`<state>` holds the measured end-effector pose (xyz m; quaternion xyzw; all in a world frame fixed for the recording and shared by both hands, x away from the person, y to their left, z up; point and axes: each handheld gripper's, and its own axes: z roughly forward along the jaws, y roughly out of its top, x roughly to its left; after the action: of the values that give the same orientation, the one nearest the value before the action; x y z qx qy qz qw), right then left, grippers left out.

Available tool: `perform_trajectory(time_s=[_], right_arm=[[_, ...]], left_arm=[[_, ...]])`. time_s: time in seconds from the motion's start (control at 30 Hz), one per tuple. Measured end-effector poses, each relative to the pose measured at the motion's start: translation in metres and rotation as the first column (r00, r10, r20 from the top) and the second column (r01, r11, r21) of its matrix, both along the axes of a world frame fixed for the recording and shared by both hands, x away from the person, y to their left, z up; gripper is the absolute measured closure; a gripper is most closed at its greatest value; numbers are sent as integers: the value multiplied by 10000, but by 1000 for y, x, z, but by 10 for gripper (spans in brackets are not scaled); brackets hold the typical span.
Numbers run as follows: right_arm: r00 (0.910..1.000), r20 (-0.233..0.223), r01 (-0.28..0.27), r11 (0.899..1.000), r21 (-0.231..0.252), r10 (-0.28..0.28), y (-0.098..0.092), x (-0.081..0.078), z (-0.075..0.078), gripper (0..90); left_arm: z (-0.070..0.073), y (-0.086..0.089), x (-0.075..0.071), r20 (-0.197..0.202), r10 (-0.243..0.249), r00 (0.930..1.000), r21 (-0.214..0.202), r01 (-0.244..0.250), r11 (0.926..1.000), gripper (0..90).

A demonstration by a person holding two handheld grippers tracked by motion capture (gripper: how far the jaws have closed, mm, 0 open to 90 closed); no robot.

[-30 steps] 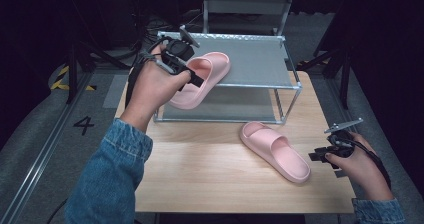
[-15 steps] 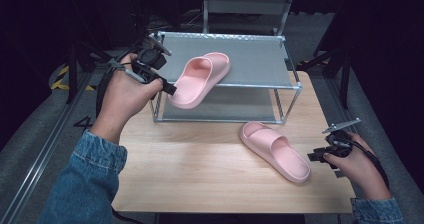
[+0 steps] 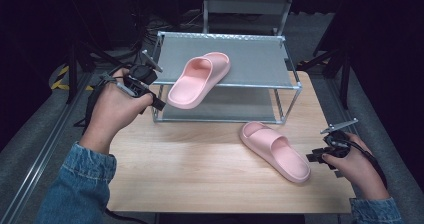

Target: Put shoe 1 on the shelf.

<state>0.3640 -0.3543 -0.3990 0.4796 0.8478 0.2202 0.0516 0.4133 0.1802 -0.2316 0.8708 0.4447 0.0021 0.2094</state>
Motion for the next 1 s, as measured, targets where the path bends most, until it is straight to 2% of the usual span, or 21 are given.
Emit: perform_trajectory(time_s=[0.2,0.43,0.67,0.77,0.9,1.0], right_arm=[[10000,-11,-35,10000,-63,35,1,0,-1,622],[10000,-13,-36,10000,-71,36,1,1,-1,622],[10000,-30,-15,10000,-52,15,0,0,-2,622],[10000,-23,25,10000,-40,-25,-1,-1,-2,622],[10000,-13,61,10000,-35,-61,-3,-2,-2,622],[10000,-31,83,10000,-33,-83,-5,-3,-2,622]], left_arm=[[-5,-10,-3,-134,-349,9993,-113,348,9993,897],[-8,-27,2,-11,-796,9968,-184,796,9967,897],[-8,-46,8,-29,-1173,9931,-366,1171,9924,897],[-9,-57,12,-62,-1443,9895,-510,1438,9883,897],[-10,-72,20,-111,-1634,9865,-536,1626,9852,897],[-12,-77,23,-83,-1660,9861,-617,1652,9843,897]])
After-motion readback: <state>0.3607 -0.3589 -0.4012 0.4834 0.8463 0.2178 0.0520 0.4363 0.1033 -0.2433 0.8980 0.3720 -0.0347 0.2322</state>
